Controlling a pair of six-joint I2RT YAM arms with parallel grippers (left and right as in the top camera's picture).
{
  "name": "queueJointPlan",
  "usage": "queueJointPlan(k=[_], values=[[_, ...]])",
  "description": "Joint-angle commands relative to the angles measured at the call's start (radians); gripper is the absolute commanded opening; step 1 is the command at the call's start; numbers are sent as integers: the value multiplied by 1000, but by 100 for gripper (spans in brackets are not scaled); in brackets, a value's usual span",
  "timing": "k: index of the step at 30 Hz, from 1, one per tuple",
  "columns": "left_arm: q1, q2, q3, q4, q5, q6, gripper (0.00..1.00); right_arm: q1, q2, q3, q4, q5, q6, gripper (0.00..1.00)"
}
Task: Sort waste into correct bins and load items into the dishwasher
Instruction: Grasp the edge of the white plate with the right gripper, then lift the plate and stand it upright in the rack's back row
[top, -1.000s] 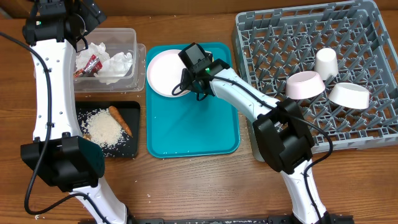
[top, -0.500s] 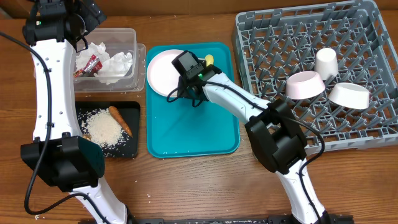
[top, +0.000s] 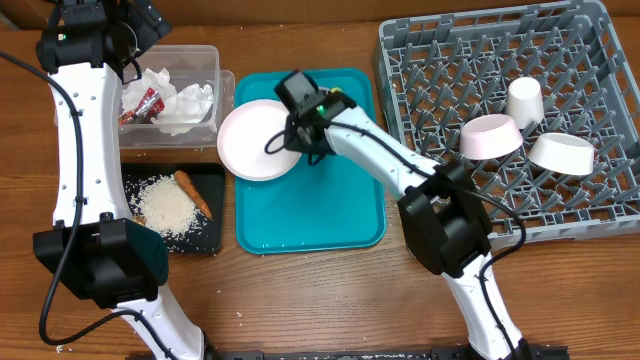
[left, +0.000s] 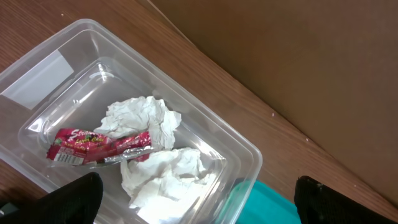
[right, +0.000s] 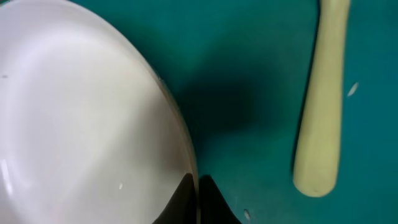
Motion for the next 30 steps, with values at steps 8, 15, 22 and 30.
queueJointPlan(k=[8,15,22,30], values=[[-2,-18,12,1,1,-13,100,-186,-14,386,-253,10,-139,4],[-2,-18,12,1,1,-13,100,-379,-60,637,-446,87,-397,4],[-2,-18,12,1,1,-13,100,-524,-84,657,-472,402,-515,4],[-2,-18,12,1,1,-13,100,-599,-84,525,-354,431,-676,4]])
